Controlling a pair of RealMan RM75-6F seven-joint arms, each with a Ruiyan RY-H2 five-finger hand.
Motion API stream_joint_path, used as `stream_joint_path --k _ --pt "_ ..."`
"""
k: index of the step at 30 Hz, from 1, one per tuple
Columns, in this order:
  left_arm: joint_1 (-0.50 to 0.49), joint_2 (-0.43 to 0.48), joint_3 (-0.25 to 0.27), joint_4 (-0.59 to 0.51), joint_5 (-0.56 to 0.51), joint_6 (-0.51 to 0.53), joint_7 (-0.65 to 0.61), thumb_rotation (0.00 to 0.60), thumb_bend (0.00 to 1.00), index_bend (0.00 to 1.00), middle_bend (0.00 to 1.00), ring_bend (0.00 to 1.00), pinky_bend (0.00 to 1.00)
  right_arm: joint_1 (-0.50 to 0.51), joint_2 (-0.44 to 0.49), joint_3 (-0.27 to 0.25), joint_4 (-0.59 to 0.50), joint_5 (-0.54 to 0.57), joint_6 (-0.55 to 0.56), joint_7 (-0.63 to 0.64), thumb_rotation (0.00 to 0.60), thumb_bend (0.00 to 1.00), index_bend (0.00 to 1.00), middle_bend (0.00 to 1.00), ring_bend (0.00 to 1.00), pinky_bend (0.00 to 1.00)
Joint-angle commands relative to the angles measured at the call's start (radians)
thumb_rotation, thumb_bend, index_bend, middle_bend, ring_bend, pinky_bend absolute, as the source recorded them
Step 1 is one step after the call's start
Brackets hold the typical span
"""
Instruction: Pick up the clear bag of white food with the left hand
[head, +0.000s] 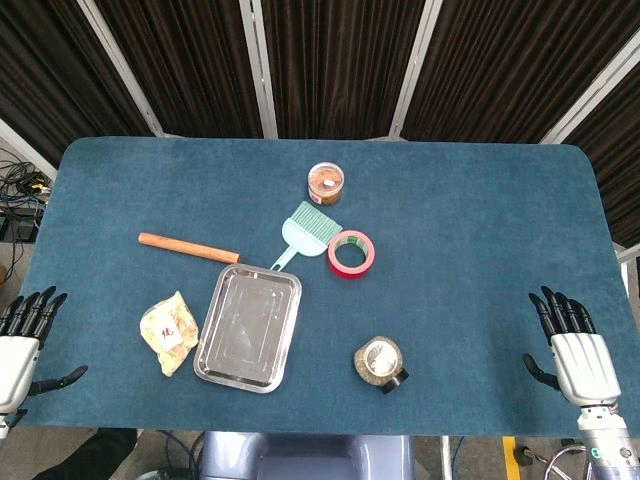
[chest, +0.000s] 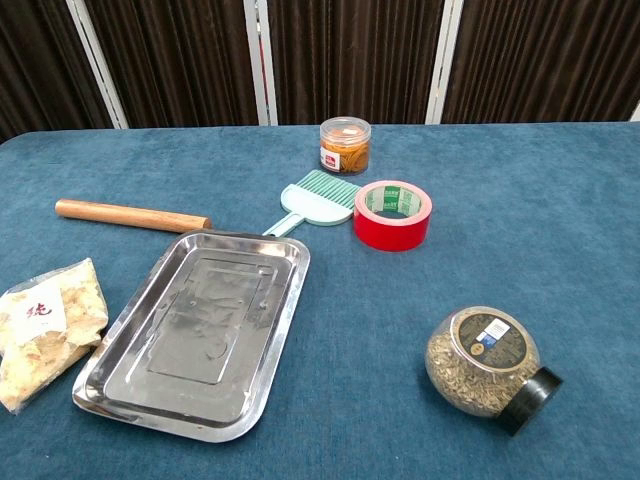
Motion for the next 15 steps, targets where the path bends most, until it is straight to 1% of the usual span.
stream_joint_path --k 1,5,8,13,14,15 --pt "0.000 0.000 0.001 0.000 0.000 -0.003 0.002 0.600 0.07 0.00 0.00 0.00 0.00 0.000 0.000 0.000 0.000 0.000 0.000 0.000 0.600 0.30 0.00 0.00 0.00 0.09" --pt "-0.006 0.000 0.005 -0.002 -0.001 -0.020 0.008 0.600 0.07 0.00 0.00 0.00 0.00 -0.002 0.000 -0.001 -0.001 -0.003 0.003 -0.002 0.600 0.30 0.00 0.00 0.00 0.09" --pt "-0.024 -0.001 0.010 -0.009 -0.007 -0.064 0.027 0.600 0.07 0.00 0.00 0.00 0.00 -0.003 0.000 0.000 -0.004 -0.002 0.005 0.000 0.600 0.30 0.00 0.00 0.00 0.09" --pt "-0.090 -0.002 0.015 -0.047 -0.063 -0.222 0.100 0.600 0.07 0.00 0.00 0.00 0.00 -0.002 -0.001 0.001 -0.004 0.003 0.002 -0.004 0.600 0.30 0.00 0.00 0.00 0.09" --pt "-0.105 -0.006 0.014 -0.053 -0.080 -0.258 0.121 0.600 0.07 0.00 0.00 0.00 0.00 -0.002 -0.002 0.001 -0.003 0.003 0.002 -0.005 0.600 0.30 0.00 0.00 0.00 0.09" --pt "-0.136 -0.021 0.014 -0.054 -0.098 -0.318 0.170 0.600 0.07 0.00 0.00 0.00 0.01 -0.002 -0.002 0.002 -0.004 0.003 0.003 -0.005 0.600 0.30 0.00 0.00 0.00 0.09"
